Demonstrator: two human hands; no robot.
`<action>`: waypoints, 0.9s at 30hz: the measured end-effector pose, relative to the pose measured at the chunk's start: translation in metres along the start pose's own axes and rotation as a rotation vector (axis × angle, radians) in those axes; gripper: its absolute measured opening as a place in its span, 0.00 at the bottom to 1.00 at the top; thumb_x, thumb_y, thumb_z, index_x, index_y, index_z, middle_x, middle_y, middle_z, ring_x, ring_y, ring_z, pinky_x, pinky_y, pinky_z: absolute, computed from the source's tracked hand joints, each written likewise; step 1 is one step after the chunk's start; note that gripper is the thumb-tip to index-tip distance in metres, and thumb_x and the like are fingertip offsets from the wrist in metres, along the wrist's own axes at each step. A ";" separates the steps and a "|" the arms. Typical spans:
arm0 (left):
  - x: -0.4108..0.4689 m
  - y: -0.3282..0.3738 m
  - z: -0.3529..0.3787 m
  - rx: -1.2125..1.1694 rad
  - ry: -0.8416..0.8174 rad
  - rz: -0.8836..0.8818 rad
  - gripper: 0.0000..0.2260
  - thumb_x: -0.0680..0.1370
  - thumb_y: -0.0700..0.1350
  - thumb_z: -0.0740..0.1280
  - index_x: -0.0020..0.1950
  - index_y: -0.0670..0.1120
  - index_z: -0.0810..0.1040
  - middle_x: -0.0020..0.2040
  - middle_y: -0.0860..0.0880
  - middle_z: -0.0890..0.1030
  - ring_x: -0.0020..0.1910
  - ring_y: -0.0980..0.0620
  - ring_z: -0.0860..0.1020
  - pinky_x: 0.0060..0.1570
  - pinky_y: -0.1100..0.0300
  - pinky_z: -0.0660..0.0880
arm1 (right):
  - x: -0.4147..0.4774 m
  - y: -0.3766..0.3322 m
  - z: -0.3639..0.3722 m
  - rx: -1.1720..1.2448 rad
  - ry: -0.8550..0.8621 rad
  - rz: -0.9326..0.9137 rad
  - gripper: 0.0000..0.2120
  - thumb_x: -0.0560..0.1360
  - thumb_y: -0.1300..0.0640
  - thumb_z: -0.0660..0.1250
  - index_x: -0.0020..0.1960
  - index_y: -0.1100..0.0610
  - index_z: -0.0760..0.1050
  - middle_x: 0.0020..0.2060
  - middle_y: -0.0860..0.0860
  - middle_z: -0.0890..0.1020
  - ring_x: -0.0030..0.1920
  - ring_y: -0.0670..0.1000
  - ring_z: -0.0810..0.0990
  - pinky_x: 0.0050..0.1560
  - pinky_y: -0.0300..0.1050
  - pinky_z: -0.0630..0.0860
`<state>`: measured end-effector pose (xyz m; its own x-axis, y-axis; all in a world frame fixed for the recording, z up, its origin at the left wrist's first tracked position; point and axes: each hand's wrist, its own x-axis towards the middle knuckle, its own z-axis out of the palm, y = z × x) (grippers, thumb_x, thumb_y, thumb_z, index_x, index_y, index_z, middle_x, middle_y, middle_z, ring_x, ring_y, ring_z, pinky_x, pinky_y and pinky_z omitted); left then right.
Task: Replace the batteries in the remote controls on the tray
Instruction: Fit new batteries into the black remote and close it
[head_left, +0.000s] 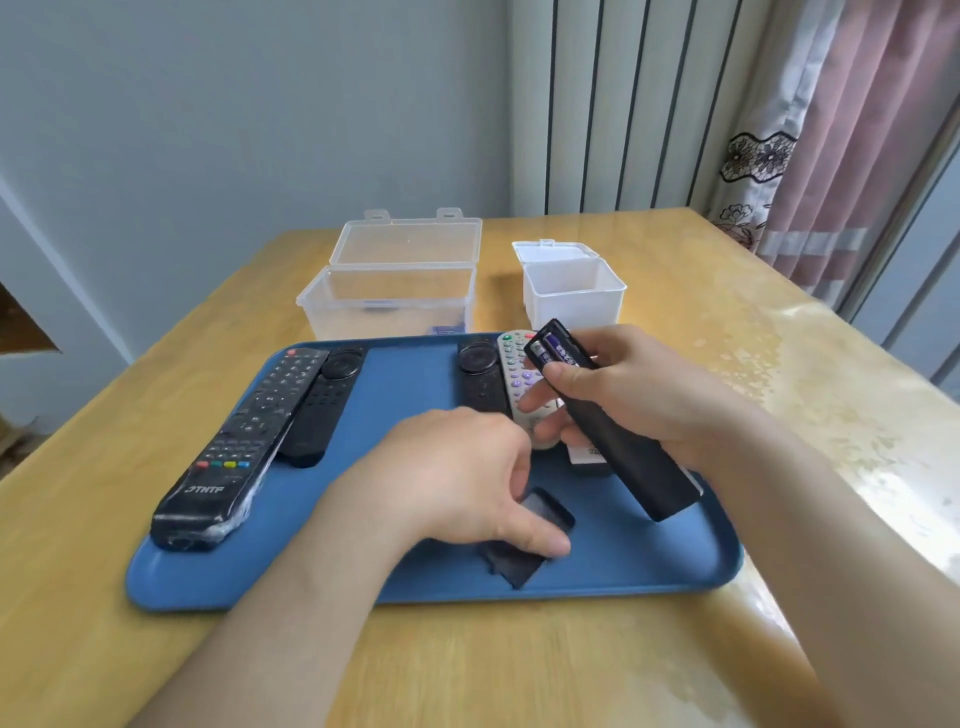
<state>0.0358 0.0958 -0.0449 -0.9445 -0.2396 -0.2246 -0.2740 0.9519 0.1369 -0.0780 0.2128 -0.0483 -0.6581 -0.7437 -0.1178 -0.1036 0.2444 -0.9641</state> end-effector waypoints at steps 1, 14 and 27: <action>0.001 0.005 0.003 0.004 -0.026 0.023 0.22 0.63 0.68 0.72 0.44 0.53 0.75 0.37 0.57 0.77 0.41 0.56 0.75 0.35 0.59 0.69 | 0.000 0.001 0.001 0.024 -0.005 0.017 0.07 0.82 0.60 0.61 0.56 0.61 0.76 0.47 0.58 0.86 0.37 0.54 0.84 0.34 0.43 0.80; 0.005 -0.026 -0.017 -1.347 0.479 0.282 0.02 0.68 0.46 0.72 0.38 0.51 0.80 0.32 0.51 0.79 0.24 0.53 0.74 0.26 0.65 0.72 | 0.000 -0.002 0.001 0.518 -0.102 0.152 0.16 0.79 0.47 0.64 0.49 0.62 0.75 0.32 0.58 0.80 0.26 0.53 0.76 0.26 0.42 0.75; 0.010 -0.040 -0.014 -1.641 0.135 0.175 0.12 0.75 0.36 0.64 0.57 0.42 0.78 0.48 0.41 0.83 0.37 0.46 0.83 0.37 0.60 0.80 | 0.009 0.007 0.013 0.609 0.079 -0.111 0.13 0.74 0.62 0.72 0.58 0.61 0.77 0.35 0.55 0.80 0.29 0.52 0.77 0.27 0.41 0.75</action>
<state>0.0346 0.0523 -0.0393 -0.9664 -0.2554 -0.0301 0.0262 -0.2141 0.9764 -0.0752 0.1996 -0.0596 -0.7232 -0.6905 -0.0139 0.2540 -0.2472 -0.9351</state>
